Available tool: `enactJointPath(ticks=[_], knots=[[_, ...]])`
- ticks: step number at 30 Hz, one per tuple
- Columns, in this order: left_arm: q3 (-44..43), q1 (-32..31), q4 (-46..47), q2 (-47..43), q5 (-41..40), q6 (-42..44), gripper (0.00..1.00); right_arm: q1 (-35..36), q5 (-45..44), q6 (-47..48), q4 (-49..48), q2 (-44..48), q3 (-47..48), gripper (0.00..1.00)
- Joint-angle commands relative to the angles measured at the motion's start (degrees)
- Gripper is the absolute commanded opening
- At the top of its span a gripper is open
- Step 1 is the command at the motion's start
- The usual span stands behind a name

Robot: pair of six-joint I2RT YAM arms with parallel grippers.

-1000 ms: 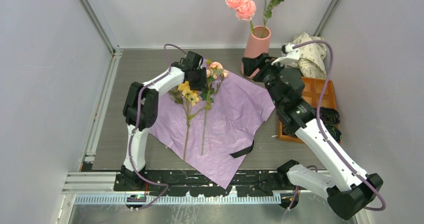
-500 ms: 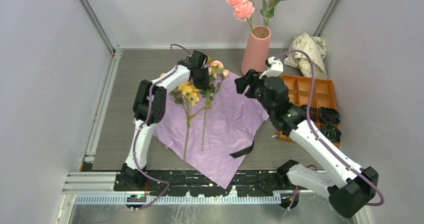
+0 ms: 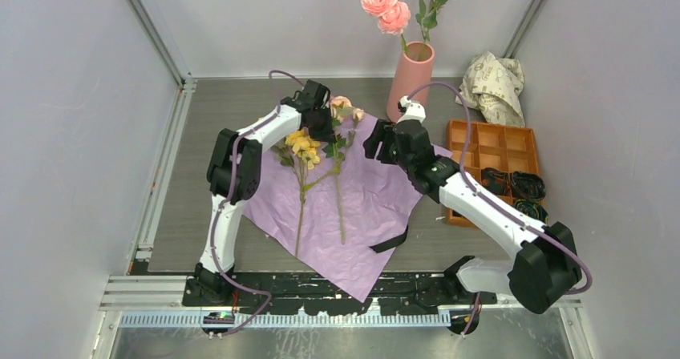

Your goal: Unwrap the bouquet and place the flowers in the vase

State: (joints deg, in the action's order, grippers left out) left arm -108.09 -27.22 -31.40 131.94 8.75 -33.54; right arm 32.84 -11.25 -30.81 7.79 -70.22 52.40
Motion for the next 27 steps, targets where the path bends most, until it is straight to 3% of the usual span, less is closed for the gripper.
enactJointPath(ticks=[1, 10, 19, 27], knots=[[2.85, 0.07, 3.9, -10.71, 0.82, 1.09, 0.01, 0.21, 0.1, -0.03, -3.27, -2.83, 2.9, 0.69], [11.99, 0.08, 7.64, -19.26, 1.06, 1.08, 0.01, 0.16, 6.09, -0.83, -4.19, -13.86, 9.2, 0.68], [16.01, 0.16, 9.09, -22.18, 0.89, 1.2, 0.01, 0.2, 10.4, -1.54, -5.57, -17.84, 10.91, 0.59], [16.82, 0.93, 2.51, -26.19, -7.76, 5.85, 0.01, 0.16, 13.28, -2.43, -3.04, -23.56, 14.37, 0.57]])
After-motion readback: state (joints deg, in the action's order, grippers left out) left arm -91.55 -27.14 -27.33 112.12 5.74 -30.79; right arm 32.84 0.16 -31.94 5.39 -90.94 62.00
